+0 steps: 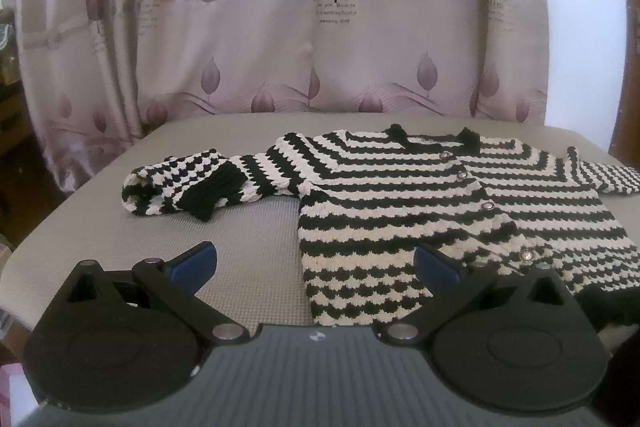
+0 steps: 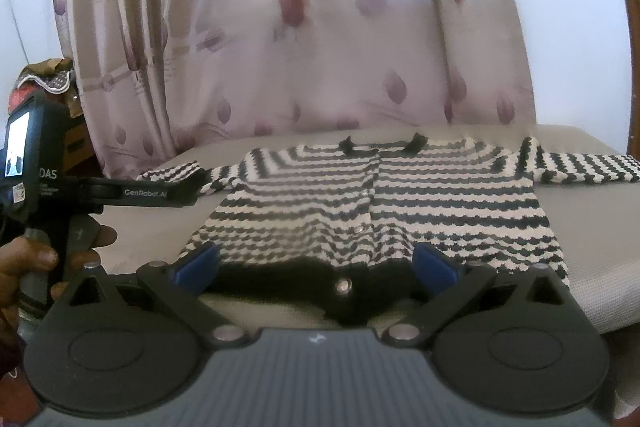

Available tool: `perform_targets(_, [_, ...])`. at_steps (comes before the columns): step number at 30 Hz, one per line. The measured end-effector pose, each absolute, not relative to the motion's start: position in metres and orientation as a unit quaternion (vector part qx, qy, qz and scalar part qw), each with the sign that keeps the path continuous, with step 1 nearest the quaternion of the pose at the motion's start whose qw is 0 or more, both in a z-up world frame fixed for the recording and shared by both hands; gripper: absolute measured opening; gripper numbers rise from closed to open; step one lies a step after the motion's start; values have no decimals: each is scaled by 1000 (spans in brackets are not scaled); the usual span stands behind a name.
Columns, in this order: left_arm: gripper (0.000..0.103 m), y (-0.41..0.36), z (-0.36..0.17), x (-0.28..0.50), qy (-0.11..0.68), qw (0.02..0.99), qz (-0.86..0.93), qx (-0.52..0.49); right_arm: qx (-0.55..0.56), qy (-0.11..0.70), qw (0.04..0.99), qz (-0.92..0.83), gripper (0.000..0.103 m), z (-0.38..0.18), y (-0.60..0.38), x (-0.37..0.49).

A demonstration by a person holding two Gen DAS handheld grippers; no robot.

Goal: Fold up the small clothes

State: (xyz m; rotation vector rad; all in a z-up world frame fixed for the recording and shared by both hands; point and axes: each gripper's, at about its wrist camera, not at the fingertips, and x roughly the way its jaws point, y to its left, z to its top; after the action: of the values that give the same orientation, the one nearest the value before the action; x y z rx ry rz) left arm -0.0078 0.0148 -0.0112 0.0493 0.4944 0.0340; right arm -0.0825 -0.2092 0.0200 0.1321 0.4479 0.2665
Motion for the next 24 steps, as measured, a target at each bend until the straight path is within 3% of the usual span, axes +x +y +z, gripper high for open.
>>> perform_targets(24, [103,18,-21,-6,250,968,18,32,71,229,962,132,103,22,-207,-79])
